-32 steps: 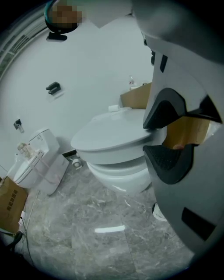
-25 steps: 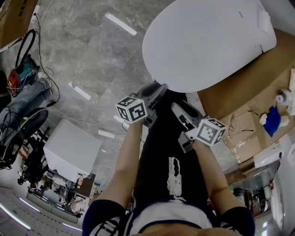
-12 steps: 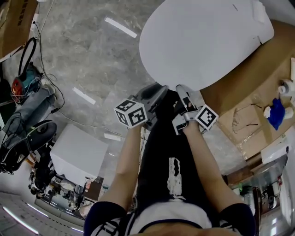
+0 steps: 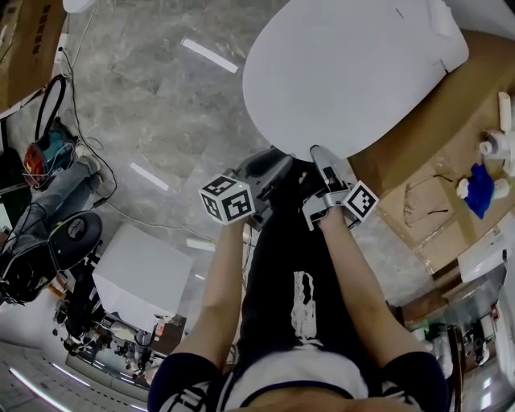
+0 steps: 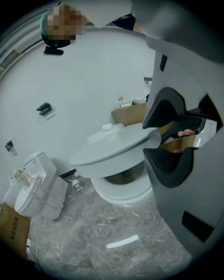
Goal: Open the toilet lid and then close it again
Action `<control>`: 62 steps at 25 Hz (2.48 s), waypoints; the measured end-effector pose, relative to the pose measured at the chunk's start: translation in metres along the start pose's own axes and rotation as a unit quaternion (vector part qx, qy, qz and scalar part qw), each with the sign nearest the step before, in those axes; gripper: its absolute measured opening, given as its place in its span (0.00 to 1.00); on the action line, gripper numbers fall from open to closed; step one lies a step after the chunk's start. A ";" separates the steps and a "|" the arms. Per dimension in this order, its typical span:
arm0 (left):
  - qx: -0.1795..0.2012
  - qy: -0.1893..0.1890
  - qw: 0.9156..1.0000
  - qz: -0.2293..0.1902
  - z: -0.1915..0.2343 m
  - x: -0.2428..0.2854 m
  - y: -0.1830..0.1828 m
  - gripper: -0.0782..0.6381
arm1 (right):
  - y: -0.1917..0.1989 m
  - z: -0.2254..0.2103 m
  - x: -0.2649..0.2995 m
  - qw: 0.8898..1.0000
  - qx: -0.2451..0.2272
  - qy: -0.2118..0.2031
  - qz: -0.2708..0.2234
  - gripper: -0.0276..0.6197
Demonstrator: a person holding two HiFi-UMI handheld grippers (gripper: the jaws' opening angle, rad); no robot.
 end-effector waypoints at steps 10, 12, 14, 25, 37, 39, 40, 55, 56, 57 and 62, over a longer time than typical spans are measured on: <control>-0.002 0.011 1.000 0.006 -0.023 -0.008 -0.021 0.38 | -0.001 0.034 -0.018 1.000 0.011 0.003 -0.013 0.39; -0.001 0.017 1.000 0.008 -0.031 -0.005 -0.026 0.39 | -0.002 0.044 -0.022 1.000 0.014 -0.005 -0.014 0.39; -0.006 0.027 1.000 0.012 -0.037 -0.004 -0.031 0.40 | -0.003 0.052 -0.026 1.000 0.012 -0.017 -0.012 0.39; 0.001 0.069 0.997 0.020 -0.085 -0.002 -0.056 0.41 | -0.010 0.093 -0.042 0.998 0.014 -0.066 -0.016 0.38; 0.075 0.087 0.993 0.036 -0.136 0.004 -0.085 0.41 | -0.021 0.143 -0.055 0.994 -0.001 -0.106 -0.029 0.38; 0.085 0.086 0.992 0.042 -0.147 0.005 -0.088 0.41 | -0.024 0.153 -0.059 0.994 -0.005 -0.100 -0.035 0.38; 0.090 0.084 0.991 0.046 -0.152 0.005 -0.089 0.41 | -0.025 0.156 -0.061 0.995 -0.006 -0.097 -0.038 0.38; 0.138 0.057 0.988 0.047 -0.202 0.019 -0.112 0.41 | -0.042 0.199 -0.071 0.992 0.001 -0.097 -0.078 0.38; 0.144 0.054 0.987 0.047 -0.205 0.020 -0.113 0.41 | -0.042 0.200 -0.072 0.992 0.005 -0.101 -0.081 0.38; 0.150 0.052 0.986 0.048 -0.208 0.022 -0.113 0.41 | -0.044 0.202 -0.073 0.991 0.008 -0.104 -0.084 0.38; 0.163 0.057 0.984 0.052 -0.219 0.030 -0.115 0.41 | -0.053 0.210 -0.076 0.988 0.000 -0.120 -0.096 0.38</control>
Point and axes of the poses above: the fingertips, and each gripper's own axes: x forward along the fingers, z to its left, y out of its underside, the point moved 5 cm from there along -x, backward along the fingers, and after that the axes turned 14 degrees about -z, right-handed, at the moved point
